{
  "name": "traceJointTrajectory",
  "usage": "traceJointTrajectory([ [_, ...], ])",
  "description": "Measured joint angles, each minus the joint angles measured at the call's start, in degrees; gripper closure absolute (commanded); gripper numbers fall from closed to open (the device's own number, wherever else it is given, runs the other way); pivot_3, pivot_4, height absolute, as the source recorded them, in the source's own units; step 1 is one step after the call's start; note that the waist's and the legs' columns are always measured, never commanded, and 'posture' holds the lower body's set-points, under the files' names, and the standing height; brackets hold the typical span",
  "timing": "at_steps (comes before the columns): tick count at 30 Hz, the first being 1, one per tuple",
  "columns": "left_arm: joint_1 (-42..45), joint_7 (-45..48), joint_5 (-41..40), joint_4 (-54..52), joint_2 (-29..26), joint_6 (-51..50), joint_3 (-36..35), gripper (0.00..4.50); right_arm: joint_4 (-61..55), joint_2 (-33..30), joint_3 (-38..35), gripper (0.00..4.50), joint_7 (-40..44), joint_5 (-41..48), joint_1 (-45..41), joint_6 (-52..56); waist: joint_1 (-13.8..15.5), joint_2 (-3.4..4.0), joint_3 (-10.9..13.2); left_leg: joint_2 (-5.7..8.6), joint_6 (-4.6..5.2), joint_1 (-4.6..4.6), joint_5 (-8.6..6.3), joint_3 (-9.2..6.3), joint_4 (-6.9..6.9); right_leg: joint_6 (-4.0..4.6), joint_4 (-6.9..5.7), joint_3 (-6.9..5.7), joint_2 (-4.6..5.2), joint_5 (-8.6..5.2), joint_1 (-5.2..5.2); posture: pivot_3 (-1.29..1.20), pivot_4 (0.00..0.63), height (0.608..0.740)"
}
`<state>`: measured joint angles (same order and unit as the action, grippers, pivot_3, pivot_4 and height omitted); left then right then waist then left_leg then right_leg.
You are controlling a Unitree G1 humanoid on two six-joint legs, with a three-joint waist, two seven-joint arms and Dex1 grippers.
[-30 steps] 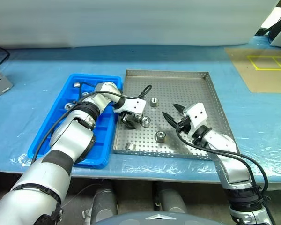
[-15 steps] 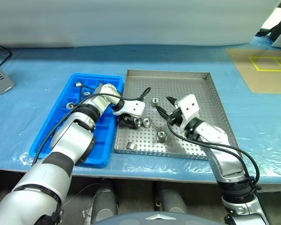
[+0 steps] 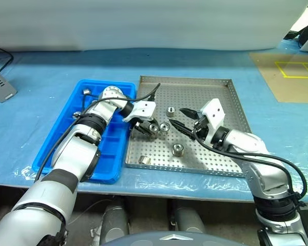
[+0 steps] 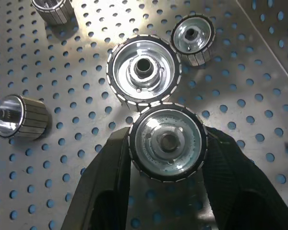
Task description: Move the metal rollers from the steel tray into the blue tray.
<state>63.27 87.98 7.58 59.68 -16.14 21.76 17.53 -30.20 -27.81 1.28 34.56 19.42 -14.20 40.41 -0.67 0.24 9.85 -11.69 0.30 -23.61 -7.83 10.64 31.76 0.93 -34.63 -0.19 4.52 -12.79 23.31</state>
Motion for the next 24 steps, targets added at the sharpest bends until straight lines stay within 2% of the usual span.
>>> traceJointTrajectory([
  [6,-1.2,-0.2,-1.5,-2.2,0.1,-0.9,-0.4,2.76,3.0,-1.8,2.3,1.75,3.3,0.4,-1.1,-1.5,0.0,0.00,0.0,-0.02,-0.01,0.02,0.01,0.55,-0.04,0.00,-0.02,0.08,0.01,0.00,0.09,-0.36,0.150,0.740],
  [9,-1.2,-0.7,-1.9,-2.3,0.2,-1.7,-0.9,2.76,6.5,-3.0,3.2,1.17,3.8,-1.7,-2.2,-4.8,0.0,0.00,0.0,-0.01,0.00,0.02,0.00,0.63,-0.04,0.00,-0.02,0.14,0.01,0.00,0.11,-0.36,0.150,0.740],
  [13,-1.2,-0.9,-1.9,-2.5,0.2,-1.8,-0.9,2.76,7.0,-3.0,3.4,0.03,5.5,-1.3,-2.2,-6.5,0.1,0.00,0.0,-0.03,0.00,-0.01,0.01,0.71,-0.17,0.01,-0.01,0.17,0.00,-0.01,0.24,-0.36,0.150,0.740],
  [24,-1.2,-0.9,-3.2,-2.9,0.6,-3.2,-1.3,2.76,13.0,-2.7,6.6,0.03,8.4,-2.4,-0.4,-10.5,0.1,-0.01,0.0,-0.02,0.01,-0.01,0.01,0.77,-0.16,0.04,-0.04,0.20,0.01,-0.02,0.28,-0.36,0.150,0.740],
])
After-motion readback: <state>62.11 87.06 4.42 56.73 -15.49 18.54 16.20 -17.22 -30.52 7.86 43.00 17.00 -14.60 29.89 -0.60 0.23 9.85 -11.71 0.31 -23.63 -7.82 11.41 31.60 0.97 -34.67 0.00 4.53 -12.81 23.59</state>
